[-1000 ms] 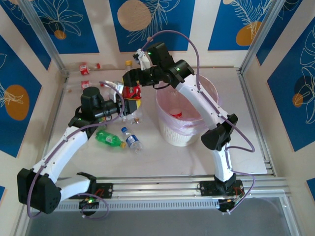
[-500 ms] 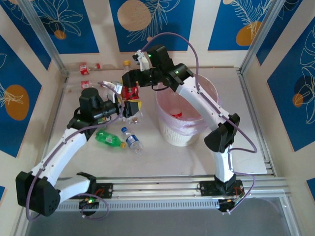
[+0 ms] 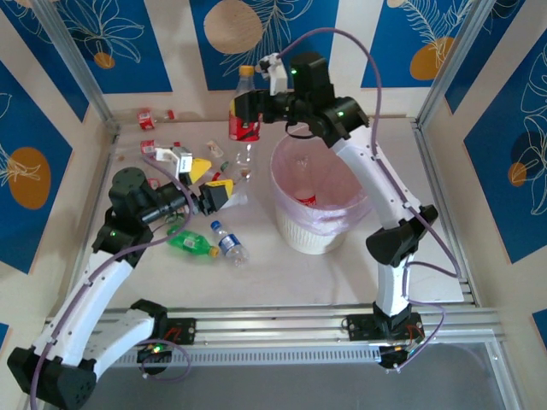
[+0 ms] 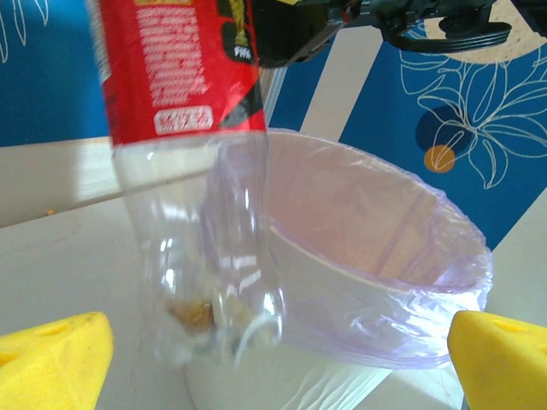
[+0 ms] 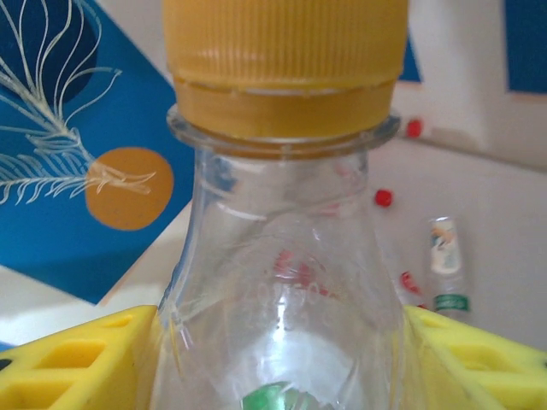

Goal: Put the plastic bottles in the bin

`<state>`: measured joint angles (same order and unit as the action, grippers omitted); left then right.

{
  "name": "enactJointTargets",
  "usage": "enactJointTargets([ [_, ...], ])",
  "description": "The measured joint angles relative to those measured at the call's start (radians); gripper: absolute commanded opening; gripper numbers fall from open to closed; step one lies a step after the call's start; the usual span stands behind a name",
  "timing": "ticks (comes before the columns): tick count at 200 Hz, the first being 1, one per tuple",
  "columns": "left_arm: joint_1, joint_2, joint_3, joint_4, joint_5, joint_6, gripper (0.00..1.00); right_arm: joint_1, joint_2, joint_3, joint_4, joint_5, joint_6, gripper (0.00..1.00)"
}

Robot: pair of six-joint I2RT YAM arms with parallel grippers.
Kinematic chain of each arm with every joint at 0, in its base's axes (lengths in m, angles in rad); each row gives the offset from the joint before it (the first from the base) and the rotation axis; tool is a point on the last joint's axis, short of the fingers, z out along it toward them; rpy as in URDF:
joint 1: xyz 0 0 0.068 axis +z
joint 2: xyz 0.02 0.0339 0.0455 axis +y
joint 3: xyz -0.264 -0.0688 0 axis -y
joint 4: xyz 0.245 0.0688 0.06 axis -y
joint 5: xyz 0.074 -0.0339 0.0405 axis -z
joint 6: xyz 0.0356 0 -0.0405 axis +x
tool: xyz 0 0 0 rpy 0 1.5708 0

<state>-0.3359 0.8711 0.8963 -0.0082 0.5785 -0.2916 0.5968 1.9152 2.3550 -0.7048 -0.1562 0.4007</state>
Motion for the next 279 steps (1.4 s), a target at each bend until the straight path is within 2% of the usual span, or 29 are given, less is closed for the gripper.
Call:
enactJointTargets([
  [32, 0.001, 0.033, 0.0, -0.021, -0.05, -0.031, 1.0, -0.04, -0.044, 0.092, -0.058, 0.043, -0.059, 0.63],
  [53, 0.002, 0.066, -0.017, -0.022, -0.083, -0.055, 1.0, -0.072, -0.125, 0.079, -0.089, 0.064, -0.087, 0.63],
  [87, 0.008, 0.097, -0.032, -0.07, -0.19, -0.089, 1.0, -0.159, -0.321, -0.08, -0.108, 0.082, -0.119, 0.63],
  [131, 0.044, 0.147, 0.014, -0.31, -0.379, -0.15, 1.0, -0.237, -0.463, -0.335, -0.135, 0.101, -0.166, 0.63],
  [199, 0.061, 0.123, 0.016, -0.627, -0.547, -0.24, 1.0, -0.252, -0.466, -0.648, -0.162, 0.107, -0.191, 0.64],
  [238, 0.064, 0.123, 0.018, -0.757, -0.558, -0.262, 1.0, -0.238, -0.45, -0.769, -0.136, 0.108, -0.19, 0.64],
  [279, 0.079, 0.108, -0.01, -0.775, -0.551, -0.329, 0.99, -0.223, -0.413, -0.854, -0.069, 0.107, -0.187, 0.65],
])
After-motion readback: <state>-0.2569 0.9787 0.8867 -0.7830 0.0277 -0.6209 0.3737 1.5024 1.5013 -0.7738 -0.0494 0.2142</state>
